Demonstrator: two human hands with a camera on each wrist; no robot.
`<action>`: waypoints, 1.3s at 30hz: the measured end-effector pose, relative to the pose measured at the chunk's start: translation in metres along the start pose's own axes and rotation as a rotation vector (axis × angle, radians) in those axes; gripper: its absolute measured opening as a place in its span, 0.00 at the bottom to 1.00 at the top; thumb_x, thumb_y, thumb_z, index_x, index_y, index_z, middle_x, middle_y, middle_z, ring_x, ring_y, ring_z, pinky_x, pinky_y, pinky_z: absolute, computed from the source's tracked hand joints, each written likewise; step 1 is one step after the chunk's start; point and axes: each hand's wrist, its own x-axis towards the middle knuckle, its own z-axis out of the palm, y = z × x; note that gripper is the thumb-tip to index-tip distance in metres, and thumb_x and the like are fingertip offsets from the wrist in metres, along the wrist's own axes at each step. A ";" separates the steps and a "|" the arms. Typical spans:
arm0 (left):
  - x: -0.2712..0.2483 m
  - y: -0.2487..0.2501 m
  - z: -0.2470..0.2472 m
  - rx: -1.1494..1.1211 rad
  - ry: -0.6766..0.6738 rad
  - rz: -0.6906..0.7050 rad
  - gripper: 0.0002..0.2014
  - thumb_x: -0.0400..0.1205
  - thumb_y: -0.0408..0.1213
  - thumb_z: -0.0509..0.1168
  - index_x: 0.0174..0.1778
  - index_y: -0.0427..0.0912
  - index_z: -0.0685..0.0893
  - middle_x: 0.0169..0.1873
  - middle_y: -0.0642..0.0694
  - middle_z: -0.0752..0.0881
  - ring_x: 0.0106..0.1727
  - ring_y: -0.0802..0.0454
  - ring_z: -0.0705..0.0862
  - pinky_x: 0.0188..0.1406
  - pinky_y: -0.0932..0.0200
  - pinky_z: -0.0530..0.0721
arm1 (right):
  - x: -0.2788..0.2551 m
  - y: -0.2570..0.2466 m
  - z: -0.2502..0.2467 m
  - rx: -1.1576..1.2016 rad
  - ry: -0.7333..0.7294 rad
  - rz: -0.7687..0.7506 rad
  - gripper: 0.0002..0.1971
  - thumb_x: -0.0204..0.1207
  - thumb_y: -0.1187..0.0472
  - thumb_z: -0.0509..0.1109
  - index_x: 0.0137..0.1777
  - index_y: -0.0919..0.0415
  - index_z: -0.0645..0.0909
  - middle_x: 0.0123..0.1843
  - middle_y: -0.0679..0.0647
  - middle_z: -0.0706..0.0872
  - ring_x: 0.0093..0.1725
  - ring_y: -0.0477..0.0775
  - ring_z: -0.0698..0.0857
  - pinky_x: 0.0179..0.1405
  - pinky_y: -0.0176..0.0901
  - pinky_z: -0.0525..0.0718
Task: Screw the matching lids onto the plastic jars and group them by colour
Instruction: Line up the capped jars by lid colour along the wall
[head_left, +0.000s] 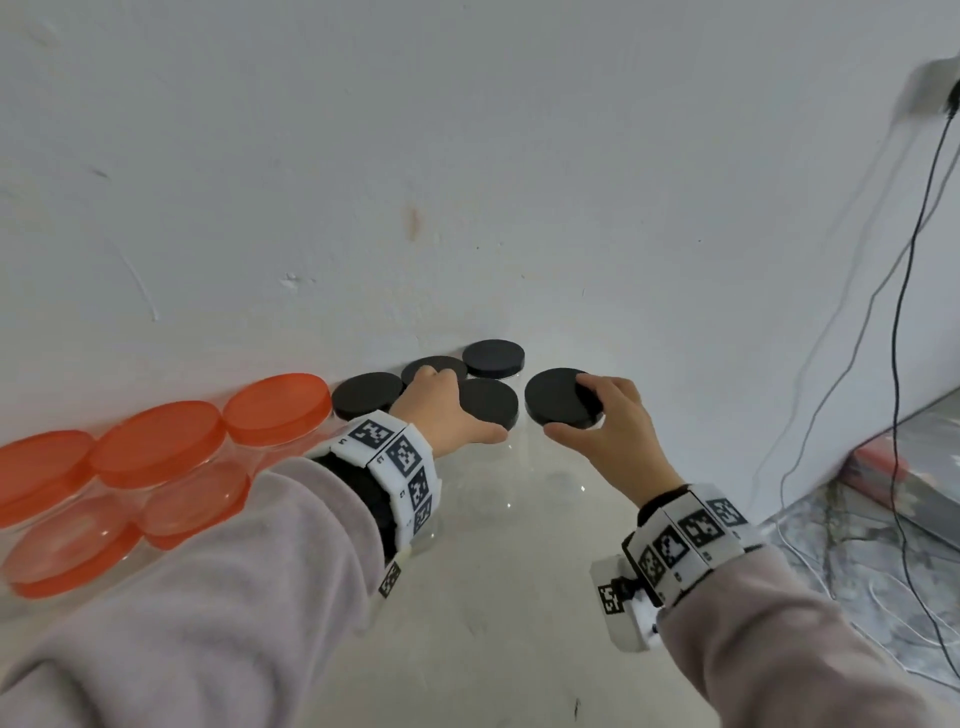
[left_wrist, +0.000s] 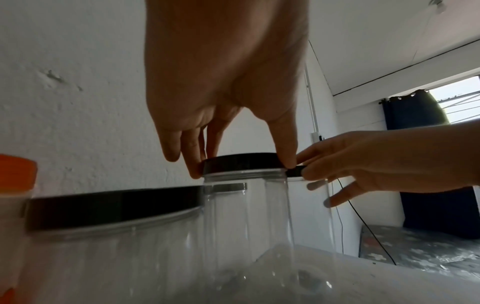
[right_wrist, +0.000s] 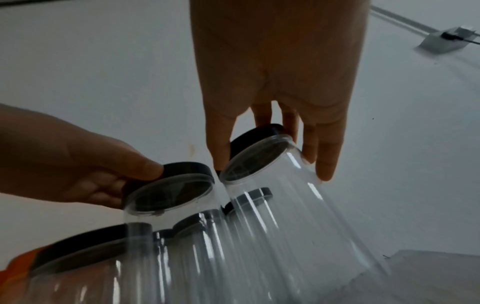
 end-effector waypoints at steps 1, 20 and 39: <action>0.000 -0.002 0.001 -0.008 0.004 -0.009 0.35 0.68 0.57 0.75 0.64 0.38 0.75 0.61 0.43 0.73 0.56 0.46 0.79 0.58 0.51 0.80 | 0.007 0.000 0.006 -0.007 -0.019 -0.008 0.32 0.68 0.58 0.80 0.73 0.56 0.74 0.65 0.47 0.71 0.56 0.41 0.74 0.42 0.13 0.70; 0.014 -0.006 0.018 0.101 -0.023 -0.051 0.34 0.78 0.57 0.68 0.70 0.35 0.70 0.68 0.39 0.68 0.60 0.41 0.80 0.60 0.50 0.81 | 0.051 0.002 0.029 -0.054 -0.176 0.049 0.32 0.71 0.57 0.77 0.75 0.56 0.72 0.66 0.49 0.70 0.57 0.47 0.75 0.54 0.36 0.73; 0.007 -0.042 0.001 0.025 -0.008 -0.054 0.50 0.71 0.66 0.69 0.81 0.40 0.59 0.76 0.40 0.65 0.75 0.42 0.69 0.70 0.49 0.73 | 0.057 -0.007 0.023 -0.304 -0.275 -0.041 0.30 0.73 0.43 0.73 0.74 0.49 0.72 0.80 0.53 0.62 0.78 0.57 0.61 0.77 0.61 0.63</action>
